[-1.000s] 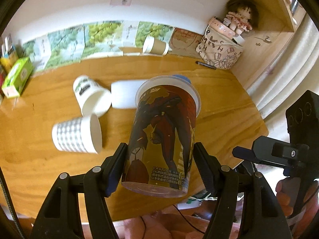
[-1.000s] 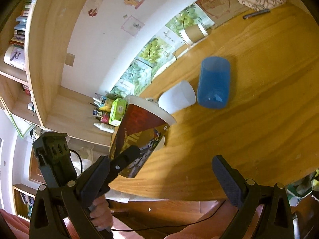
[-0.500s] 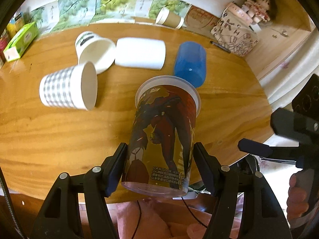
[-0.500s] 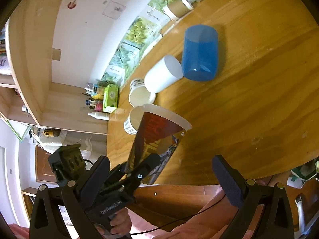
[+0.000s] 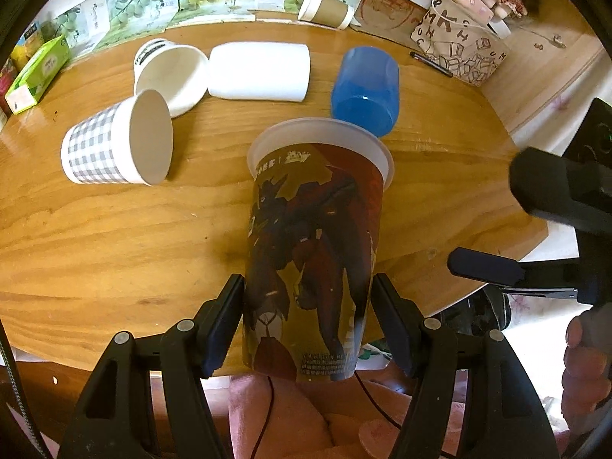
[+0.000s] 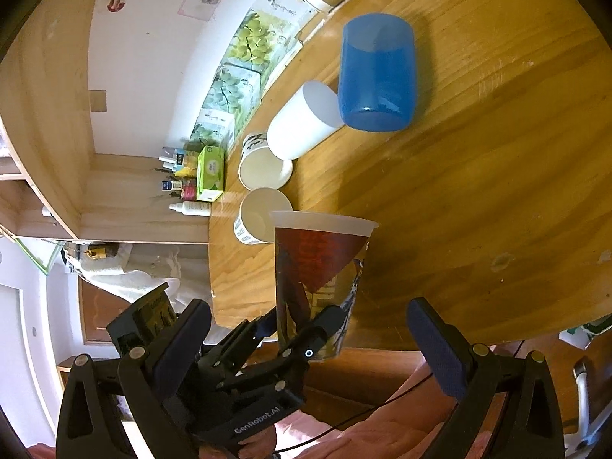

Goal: Flip cup upright
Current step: 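Hold the brown cup in the left gripper while the right gripper grasps it near the rim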

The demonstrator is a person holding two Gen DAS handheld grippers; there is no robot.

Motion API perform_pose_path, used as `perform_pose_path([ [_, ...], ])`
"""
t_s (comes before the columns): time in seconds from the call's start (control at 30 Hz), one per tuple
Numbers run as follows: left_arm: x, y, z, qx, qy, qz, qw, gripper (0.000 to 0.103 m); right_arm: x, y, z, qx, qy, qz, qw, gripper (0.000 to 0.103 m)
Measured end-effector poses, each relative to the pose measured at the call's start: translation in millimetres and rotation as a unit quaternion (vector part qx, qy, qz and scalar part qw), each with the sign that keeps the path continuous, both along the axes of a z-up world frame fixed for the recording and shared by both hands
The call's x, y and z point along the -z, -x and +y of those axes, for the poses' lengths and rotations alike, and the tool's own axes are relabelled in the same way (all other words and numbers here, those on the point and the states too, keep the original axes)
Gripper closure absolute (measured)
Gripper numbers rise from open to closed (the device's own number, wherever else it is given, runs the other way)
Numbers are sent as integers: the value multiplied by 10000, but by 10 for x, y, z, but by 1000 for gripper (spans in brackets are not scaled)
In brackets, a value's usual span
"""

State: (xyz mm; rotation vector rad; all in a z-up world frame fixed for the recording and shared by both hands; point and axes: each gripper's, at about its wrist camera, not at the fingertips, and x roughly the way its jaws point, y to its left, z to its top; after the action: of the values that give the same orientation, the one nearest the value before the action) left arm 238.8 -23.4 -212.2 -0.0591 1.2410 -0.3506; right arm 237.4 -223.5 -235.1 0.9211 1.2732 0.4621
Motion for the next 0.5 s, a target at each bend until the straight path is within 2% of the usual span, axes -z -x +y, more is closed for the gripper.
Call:
perform_pose_path([
  [0.5,23,105,-96,-64,64,377,9992,32,403,-258,-69,-16,-364,820,9960,1],
])
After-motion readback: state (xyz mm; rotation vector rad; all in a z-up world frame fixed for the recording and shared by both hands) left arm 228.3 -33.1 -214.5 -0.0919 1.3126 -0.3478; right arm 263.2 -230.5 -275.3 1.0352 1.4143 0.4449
